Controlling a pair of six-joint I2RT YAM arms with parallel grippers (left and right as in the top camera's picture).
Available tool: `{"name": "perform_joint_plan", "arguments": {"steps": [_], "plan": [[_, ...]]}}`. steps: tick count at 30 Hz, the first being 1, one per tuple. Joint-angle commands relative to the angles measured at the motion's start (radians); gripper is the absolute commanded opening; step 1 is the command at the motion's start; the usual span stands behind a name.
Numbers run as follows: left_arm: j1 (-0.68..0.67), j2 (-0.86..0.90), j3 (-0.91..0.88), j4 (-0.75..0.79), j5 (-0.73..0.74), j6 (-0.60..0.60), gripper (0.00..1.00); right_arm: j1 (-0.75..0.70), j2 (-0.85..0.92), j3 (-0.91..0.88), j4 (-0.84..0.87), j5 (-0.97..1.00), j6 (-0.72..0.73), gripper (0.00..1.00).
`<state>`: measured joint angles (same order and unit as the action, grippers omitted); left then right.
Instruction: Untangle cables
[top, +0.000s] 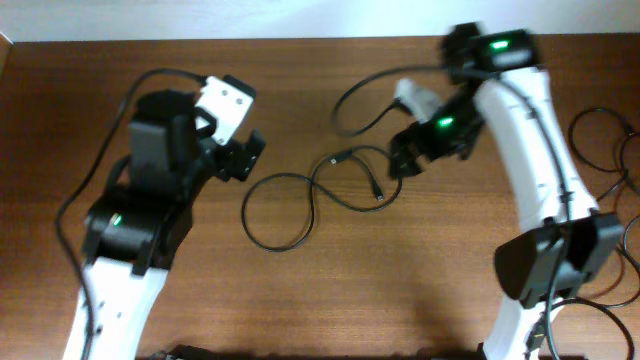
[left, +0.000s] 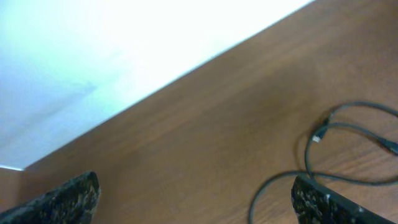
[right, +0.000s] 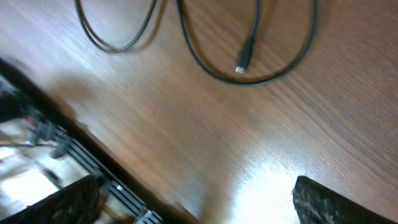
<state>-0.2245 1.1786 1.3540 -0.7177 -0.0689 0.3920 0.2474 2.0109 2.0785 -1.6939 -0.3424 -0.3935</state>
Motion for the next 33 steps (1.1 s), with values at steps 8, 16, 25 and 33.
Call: {"name": "perform_joint_plan", "arguments": {"steps": [8, 16, 25, 33], "plan": [[0.010, -0.122, 0.020, -0.029, 0.004, -0.020, 0.99, 0.363, -0.021, -0.164, 0.285, 0.257, -0.179, 0.99], [0.010, -0.122, 0.021, -0.017, 0.001, -0.021, 0.99, 0.363, -0.021, -0.660, 0.873, 0.237, -0.012, 0.99], [0.010, -0.122, 0.020, -0.018, 0.006, -0.021, 0.99, 0.363, -0.020, -0.705, 1.115, -0.073, 0.164, 0.98], [0.010, -0.123, 0.020, -0.018, 0.047, -0.021, 0.99, 0.363, 0.085, -0.708, 1.153, 0.082, 0.462, 0.99]]}}
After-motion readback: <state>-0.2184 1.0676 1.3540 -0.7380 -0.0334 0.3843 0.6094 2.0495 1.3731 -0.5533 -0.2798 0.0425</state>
